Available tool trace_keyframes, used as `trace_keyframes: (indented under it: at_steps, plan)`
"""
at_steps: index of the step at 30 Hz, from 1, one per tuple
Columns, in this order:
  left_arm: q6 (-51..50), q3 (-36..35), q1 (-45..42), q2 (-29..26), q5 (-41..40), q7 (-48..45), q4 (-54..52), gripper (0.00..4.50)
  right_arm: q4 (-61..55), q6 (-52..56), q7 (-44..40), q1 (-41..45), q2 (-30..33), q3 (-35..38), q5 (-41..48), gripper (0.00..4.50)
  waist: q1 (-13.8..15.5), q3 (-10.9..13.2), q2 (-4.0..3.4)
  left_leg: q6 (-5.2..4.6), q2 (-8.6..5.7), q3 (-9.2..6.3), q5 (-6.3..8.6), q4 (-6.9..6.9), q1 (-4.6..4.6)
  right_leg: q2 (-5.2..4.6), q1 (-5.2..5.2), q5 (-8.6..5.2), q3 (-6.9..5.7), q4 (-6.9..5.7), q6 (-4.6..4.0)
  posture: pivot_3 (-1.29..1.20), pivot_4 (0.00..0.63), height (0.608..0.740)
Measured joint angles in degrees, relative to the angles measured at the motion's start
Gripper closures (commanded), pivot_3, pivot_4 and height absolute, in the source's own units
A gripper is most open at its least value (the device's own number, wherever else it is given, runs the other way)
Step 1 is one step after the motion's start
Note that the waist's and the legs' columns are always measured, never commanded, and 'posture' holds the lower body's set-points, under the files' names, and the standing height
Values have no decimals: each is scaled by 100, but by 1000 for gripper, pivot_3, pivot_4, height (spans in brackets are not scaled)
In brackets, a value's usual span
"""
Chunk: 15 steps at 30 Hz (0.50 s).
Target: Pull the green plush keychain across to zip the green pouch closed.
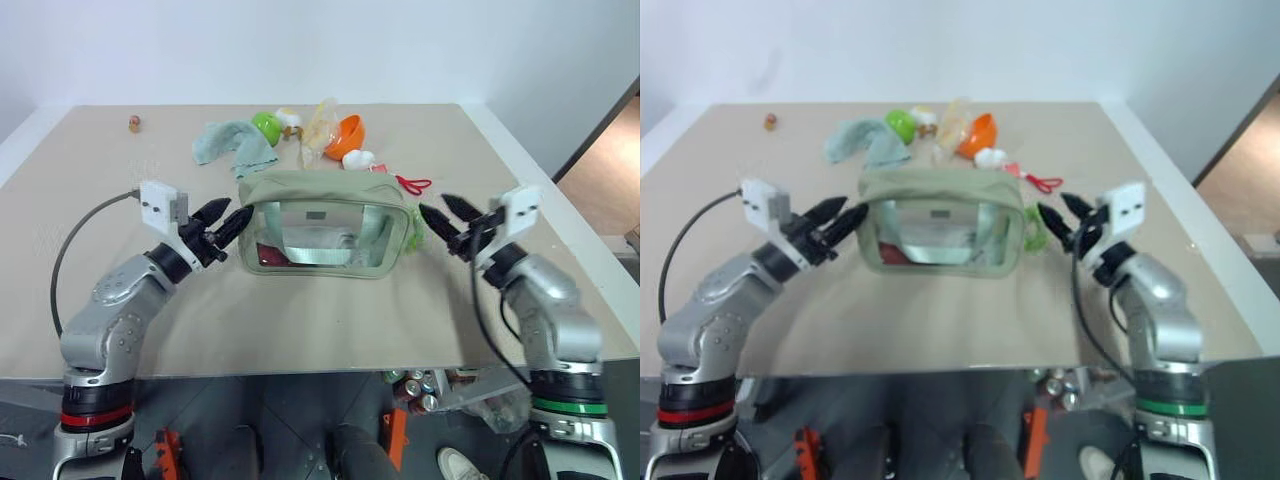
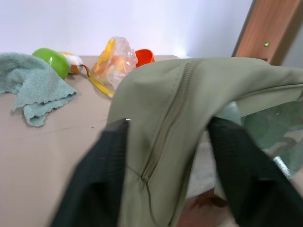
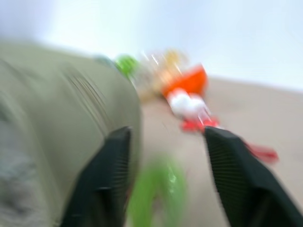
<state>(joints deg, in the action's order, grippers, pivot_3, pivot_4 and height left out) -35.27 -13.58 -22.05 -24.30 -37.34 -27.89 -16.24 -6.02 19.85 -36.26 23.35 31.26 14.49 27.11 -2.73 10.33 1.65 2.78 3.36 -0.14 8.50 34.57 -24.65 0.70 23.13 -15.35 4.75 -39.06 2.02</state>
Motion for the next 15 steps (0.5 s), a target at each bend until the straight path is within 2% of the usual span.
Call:
trace_keyframes:
  at_steps: [2,3,8,12,15]
  plan:
    - [-77,-88,-53,-172,-160,-94,2,118,-205,152,-124,-20,165,38,148,372,-5,0,0,0,1,0,0,-2,1,1,1,-1,1,0,-2,0,150,740]
    - [-113,-121,-59,-295,-217,-184,0,0,-304,217,-172,-62,251,52,202,19,-5,0,0,0,1,0,0,-3,1,1,1,-2,0,0,-3,0,150,740]
    - [-222,-568,481,-1078,-414,-624,-102,0,-912,781,-411,-585,870,466,659,19,-4,0,0,-4,1,6,12,-8,0,-4,5,-16,4,0,-3,0,150,740]
    - [-145,-617,1157,-1135,-262,-713,-294,0,-1632,1156,-511,-1305,997,608,1028,19,4,0,5,-2,3,1,16,-5,-3,-5,5,-23,-3,0,-6,0,150,740]
    - [66,-411,1485,-1186,214,-558,-535,0,-2046,1064,-518,-1852,899,439,970,19,9,0,5,-2,2,3,16,-3,1,-7,2,-22,1,0,-7,0,150,740]
